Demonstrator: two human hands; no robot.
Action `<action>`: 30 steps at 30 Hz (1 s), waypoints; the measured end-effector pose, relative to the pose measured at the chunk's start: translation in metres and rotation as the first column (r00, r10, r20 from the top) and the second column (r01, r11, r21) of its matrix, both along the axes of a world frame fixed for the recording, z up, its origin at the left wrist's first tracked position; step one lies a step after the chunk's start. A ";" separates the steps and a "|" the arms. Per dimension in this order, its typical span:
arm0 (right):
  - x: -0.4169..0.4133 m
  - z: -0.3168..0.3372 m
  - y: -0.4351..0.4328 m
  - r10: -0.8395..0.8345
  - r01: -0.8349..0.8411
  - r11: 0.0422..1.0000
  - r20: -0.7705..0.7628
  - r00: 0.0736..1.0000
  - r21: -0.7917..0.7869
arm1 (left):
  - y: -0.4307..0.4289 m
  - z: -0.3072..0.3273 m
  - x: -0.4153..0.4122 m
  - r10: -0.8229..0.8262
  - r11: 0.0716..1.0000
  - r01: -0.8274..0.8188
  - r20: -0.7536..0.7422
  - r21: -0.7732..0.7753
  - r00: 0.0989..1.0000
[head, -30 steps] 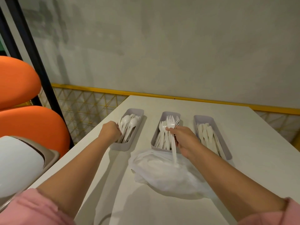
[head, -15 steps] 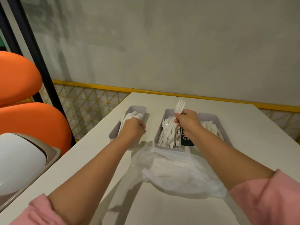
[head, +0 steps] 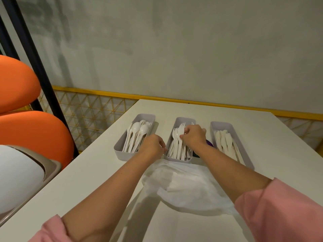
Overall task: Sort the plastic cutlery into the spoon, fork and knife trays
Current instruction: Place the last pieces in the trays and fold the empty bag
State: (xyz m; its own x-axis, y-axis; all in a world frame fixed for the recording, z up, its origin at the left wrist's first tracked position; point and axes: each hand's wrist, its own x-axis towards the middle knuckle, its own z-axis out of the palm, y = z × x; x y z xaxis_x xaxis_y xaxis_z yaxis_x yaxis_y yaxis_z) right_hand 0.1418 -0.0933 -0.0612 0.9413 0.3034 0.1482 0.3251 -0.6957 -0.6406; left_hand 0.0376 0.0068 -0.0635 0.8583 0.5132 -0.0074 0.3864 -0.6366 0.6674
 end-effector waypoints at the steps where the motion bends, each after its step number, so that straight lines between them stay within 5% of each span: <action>1: 0.001 -0.002 0.000 -0.008 0.010 0.999 0.038 0.999 -0.043 | 0.000 0.000 0.000 0.002 1.000 -0.002 0.001 -0.003 1.000; 11: -0.002 0.010 -0.023 0.043 -0.042 0.998 -0.037 0.998 0.038 | -0.006 0.002 -0.009 0.032 0.998 -0.036 0.083 0.045 0.996; 16: -0.027 0.034 -0.048 0.247 -0.214 0.959 -0.180 0.952 0.186 | -0.006 0.002 -0.021 0.066 0.992 -0.083 0.175 0.094 0.982; 20: -0.050 0.046 -0.077 0.336 -0.334 0.942 -0.111 0.935 0.040 | -0.003 -0.001 -0.038 0.034 0.989 -0.054 0.148 0.136 0.988; 26: -0.075 0.026 -0.127 0.335 -0.352 0.844 -0.116 0.935 -0.404 | 0.003 -0.016 -0.066 -0.027 0.994 0.045 -0.176 0.098 0.984; 30: -0.090 0.009 -0.149 0.275 -0.303 0.823 -0.129 0.953 -0.481 | -0.006 -0.020 -0.077 -0.024 0.989 0.058 -0.243 0.134 0.970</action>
State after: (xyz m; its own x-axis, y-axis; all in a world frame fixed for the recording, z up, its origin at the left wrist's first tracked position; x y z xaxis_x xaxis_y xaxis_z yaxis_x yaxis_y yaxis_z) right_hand 0.0516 -0.2420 -0.0523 0.8011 0.5823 -0.1386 0.5372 -0.8015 -0.2625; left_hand -0.0394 0.0012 -0.0836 0.8605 0.4878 -0.1470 0.4957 -0.7352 0.4624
